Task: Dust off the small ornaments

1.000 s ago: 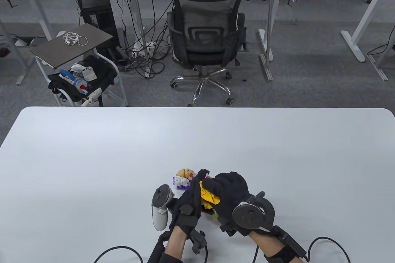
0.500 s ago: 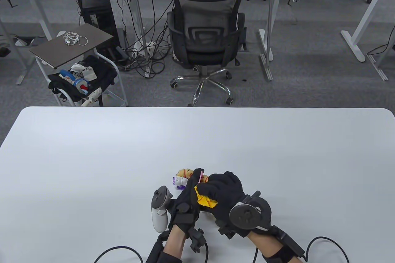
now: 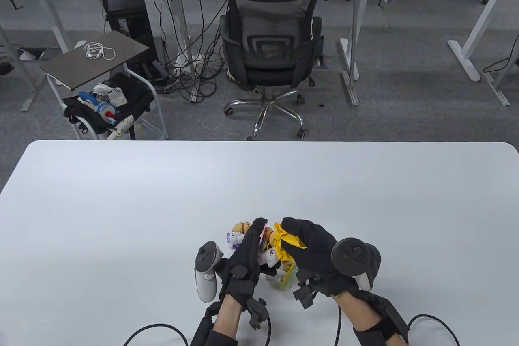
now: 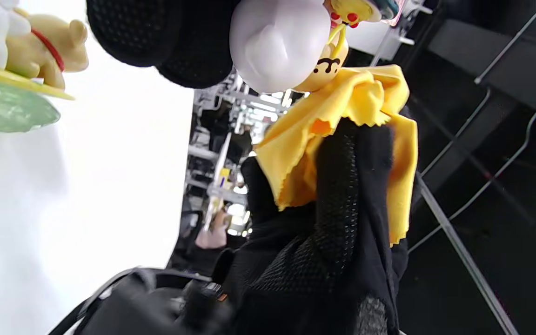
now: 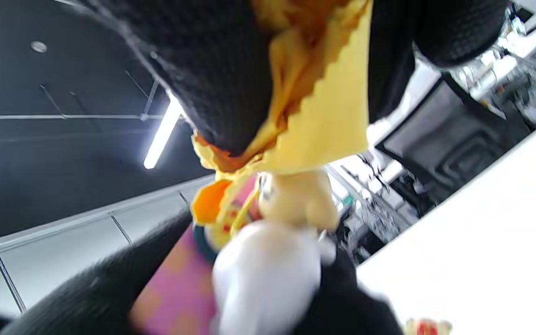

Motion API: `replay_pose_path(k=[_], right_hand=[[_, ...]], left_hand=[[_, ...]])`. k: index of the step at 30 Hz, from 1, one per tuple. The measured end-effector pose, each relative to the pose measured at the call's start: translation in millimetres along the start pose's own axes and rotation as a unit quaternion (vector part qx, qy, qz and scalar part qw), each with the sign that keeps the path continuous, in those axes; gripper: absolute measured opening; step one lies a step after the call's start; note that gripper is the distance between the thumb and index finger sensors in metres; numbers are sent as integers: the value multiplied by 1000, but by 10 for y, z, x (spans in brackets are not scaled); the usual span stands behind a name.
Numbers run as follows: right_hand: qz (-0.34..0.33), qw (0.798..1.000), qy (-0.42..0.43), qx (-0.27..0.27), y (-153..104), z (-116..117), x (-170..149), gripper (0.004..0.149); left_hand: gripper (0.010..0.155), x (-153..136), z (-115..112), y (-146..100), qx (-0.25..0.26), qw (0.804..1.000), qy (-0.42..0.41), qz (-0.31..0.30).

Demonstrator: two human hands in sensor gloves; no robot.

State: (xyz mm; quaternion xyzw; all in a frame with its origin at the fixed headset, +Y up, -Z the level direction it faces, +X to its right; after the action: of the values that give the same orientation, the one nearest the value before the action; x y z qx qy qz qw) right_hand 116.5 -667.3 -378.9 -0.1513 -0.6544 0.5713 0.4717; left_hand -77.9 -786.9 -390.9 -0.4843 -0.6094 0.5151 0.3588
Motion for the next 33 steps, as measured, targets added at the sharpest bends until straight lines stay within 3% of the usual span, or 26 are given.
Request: replay_pose_path(k=[4,10,16,20,23,27,29,33], right_hand=[[31,998,45,13,5,105,-144,52],[69,970,231,38,44,78,-395,50],[46,983,176,34,40,102,-300,51],[32,982,180,40,44,124,-270,51],[19,984,170,44,43,128,-247,51],[18,989,138,51,35,151,-163,51],[14,997,70,30,17,111,-110,50],[-39,999,11,-21,-28,-7,52,51]], left_hand=[[66,49,-52,-4,-18,1000,-3,-1],[82,-109,-86,32,-54,985,-161,43],[91,-214,-43,53,-45,986,-140,74],[107,-212,-16,36,-32,991,-87,94],[97,-197,-48,41,-50,994,-43,81],[79,-223,-139,48,-91,982,-157,46],[74,-169,-92,69,-77,978,-193,22],[67,-91,74,49,-23,990,-140,4]])
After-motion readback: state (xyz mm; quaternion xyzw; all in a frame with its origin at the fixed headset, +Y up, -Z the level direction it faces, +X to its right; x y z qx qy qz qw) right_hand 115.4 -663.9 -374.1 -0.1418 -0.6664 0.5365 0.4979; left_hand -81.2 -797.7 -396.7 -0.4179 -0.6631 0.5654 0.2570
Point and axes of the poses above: the tracker on the back of each hand, its own x axis roughly to the thumb side, its own y axis roughly from the wrist to the fingertips, z = x × y, the point moved 4 cm from there along y, roughly from the wrist to the fingertips, and after that the axes turned 7 degrees about x, right-handed, at the moved point
